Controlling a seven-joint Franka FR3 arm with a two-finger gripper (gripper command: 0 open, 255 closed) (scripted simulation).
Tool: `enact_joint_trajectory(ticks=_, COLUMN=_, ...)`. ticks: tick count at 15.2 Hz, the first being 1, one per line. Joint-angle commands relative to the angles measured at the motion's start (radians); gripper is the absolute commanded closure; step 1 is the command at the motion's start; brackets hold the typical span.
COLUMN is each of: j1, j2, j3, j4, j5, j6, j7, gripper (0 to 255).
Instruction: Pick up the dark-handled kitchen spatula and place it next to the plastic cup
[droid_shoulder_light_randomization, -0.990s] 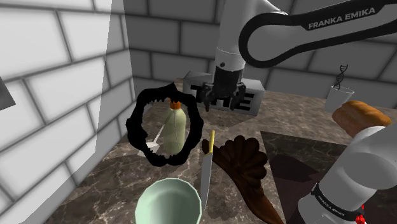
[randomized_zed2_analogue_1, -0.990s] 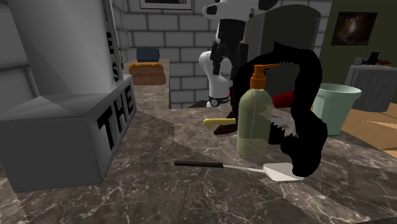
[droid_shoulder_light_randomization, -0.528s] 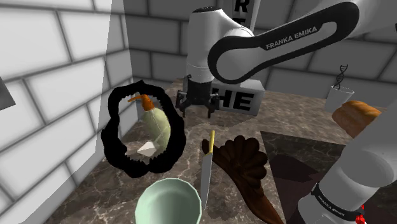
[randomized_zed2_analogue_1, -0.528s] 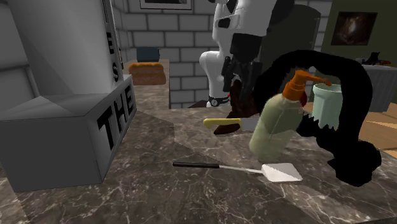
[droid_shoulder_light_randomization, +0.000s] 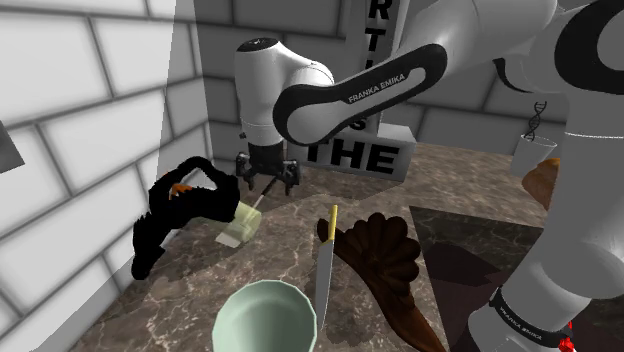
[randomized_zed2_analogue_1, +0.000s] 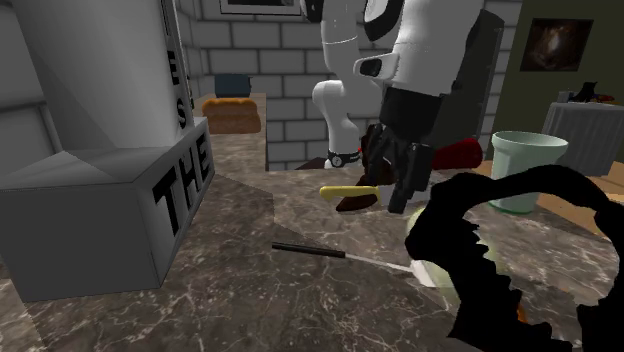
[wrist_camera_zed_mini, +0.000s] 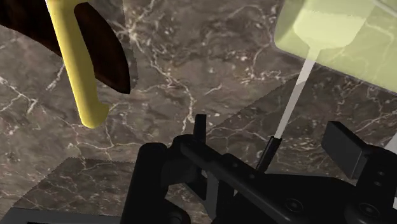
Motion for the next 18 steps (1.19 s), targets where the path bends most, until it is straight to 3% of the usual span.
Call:
enact_joint_trajectory(ticks=1, j1=0.051, j2=0.094, j3=-0.029, j4=0.096, j5=-0.062, j6=-0.032, j7=0.07, gripper=0)
enact_joint_trajectory(ticks=4, j1=0.134, j2=0.232, j3=-0.081, j4=0.264, j5=-0.129, j6=-0.086, j7=0.143, gripper=0)
enact_joint_trajectory(ticks=12, j1=0.131, j2=0.274, j3=-0.105, j4=0.229, j5=-0.16, j6=-0.014, j7=0.162, gripper=0)
enact_joint_trajectory(ticks=18, j1=0.131, j2=0.274, j3=-0.105, j4=0.229, j5=-0.16, j6=-0.014, j7=0.162, gripper=0)
